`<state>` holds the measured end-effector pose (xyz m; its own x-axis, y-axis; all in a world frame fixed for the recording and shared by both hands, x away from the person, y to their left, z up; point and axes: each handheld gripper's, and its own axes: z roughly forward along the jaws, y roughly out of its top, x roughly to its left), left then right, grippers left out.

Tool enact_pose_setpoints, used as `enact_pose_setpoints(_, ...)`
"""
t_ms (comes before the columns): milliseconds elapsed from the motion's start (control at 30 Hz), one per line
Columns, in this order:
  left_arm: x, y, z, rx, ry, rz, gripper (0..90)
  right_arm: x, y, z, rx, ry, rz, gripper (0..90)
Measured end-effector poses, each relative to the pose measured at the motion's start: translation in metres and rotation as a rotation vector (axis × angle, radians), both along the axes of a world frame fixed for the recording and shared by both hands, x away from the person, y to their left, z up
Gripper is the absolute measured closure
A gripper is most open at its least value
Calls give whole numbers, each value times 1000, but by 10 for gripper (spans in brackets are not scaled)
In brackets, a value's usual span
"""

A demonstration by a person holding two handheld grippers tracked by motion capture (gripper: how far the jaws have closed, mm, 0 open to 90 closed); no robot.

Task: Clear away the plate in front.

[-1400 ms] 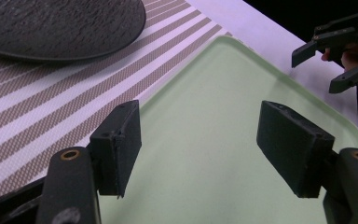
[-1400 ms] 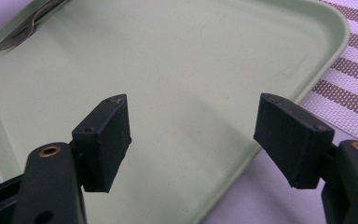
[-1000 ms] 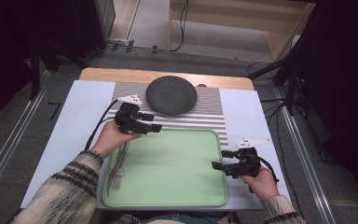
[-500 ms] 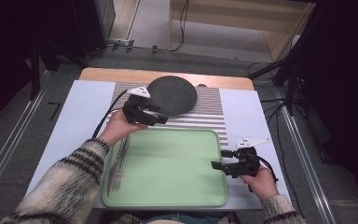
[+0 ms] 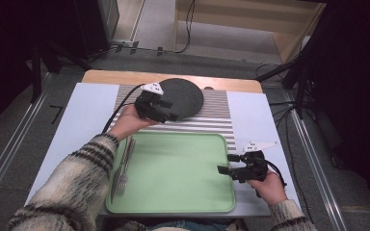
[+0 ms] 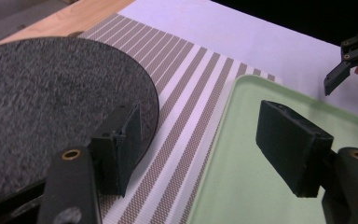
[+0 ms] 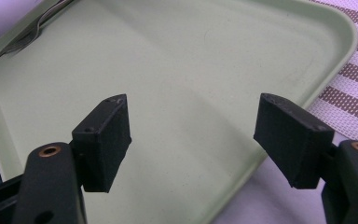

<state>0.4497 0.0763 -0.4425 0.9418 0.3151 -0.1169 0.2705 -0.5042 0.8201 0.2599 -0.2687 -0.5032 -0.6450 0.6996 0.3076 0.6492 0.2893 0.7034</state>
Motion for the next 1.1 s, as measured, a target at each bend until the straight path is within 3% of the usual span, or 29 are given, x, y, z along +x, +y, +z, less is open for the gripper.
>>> enact_pose_setpoints(100,4,-6,-1,41,-7,-7,324,1,0,0,-2,-1,2,250)
enact_pose_setpoints(267,13,-15,0,54,-6,-21,324,3,1,0,2,-1,9,251)
enact_pose_setpoints(367,19,-21,-1,88,-13,-27,324,4,2,0,3,-2,14,250)
enact_pose_setpoints(500,27,-29,-4,91,-11,-37,324,5,2,0,5,-4,14,250)
enact_pose_setpoints(600,31,-37,-6,124,-40,-51,324,6,1,0,7,-4,9,250)
enact_pose_setpoints(700,33,-41,-9,118,-63,-58,328,5,1,0,6,-4,9,250)
enact_pose_setpoints(800,33,-42,-12,132,-103,-66,330,5,0,0,8,-3,8,250)
enact_pose_setpoints(967,29,-43,-19,183,-230,-87,343,5,0,0,7,-1,6,250)
enact_pose_setpoints(1100,27,-42,-23,207,-298,-104,367,4,-1,-1,5,-2,4,250)
